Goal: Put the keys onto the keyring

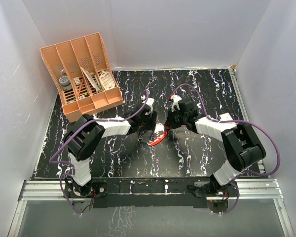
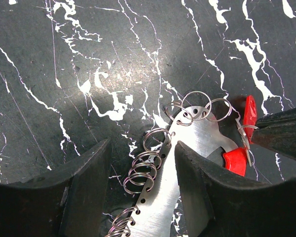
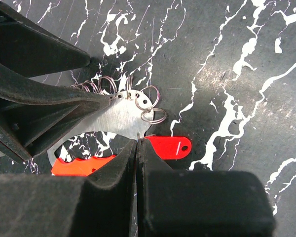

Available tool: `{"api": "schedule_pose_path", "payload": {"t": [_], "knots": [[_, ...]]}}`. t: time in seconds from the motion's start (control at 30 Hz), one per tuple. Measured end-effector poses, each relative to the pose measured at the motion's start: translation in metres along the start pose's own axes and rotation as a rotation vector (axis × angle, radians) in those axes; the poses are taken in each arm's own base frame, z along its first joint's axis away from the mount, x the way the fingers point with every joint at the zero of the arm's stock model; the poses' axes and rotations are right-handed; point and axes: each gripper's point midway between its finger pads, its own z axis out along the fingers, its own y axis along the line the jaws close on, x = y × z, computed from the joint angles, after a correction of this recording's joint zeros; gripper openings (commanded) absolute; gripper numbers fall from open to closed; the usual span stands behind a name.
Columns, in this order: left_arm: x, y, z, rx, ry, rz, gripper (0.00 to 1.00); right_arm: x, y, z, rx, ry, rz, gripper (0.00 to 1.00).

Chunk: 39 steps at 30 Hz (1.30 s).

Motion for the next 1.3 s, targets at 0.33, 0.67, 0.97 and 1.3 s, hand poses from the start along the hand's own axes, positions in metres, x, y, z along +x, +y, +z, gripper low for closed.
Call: {"api": "schedule_pose_path", "payload": {"t": [0.33,0.67,0.97,1.3], "knots": [[0.0,0.0,0.0,-0.002,0.004,0.0,0.52,0.004,0.001,0.002,-0.014,0.013,-0.001,0.0],[0.0,0.0,0.0,-0.003,0.004,0.0,0.52,0.01,-0.001,0.005,-0.012,0.032,0.005,0.0],[0.0,0.0,0.0,-0.003,0.004,0.0,0.52,0.012,0.0,0.007,-0.017,0.038,0.007,0.0],[0.0,0.0,0.0,-0.004,0.003,0.0,0.52,0.013,0.001,0.008,-0.024,0.04,0.007,0.0]]}}
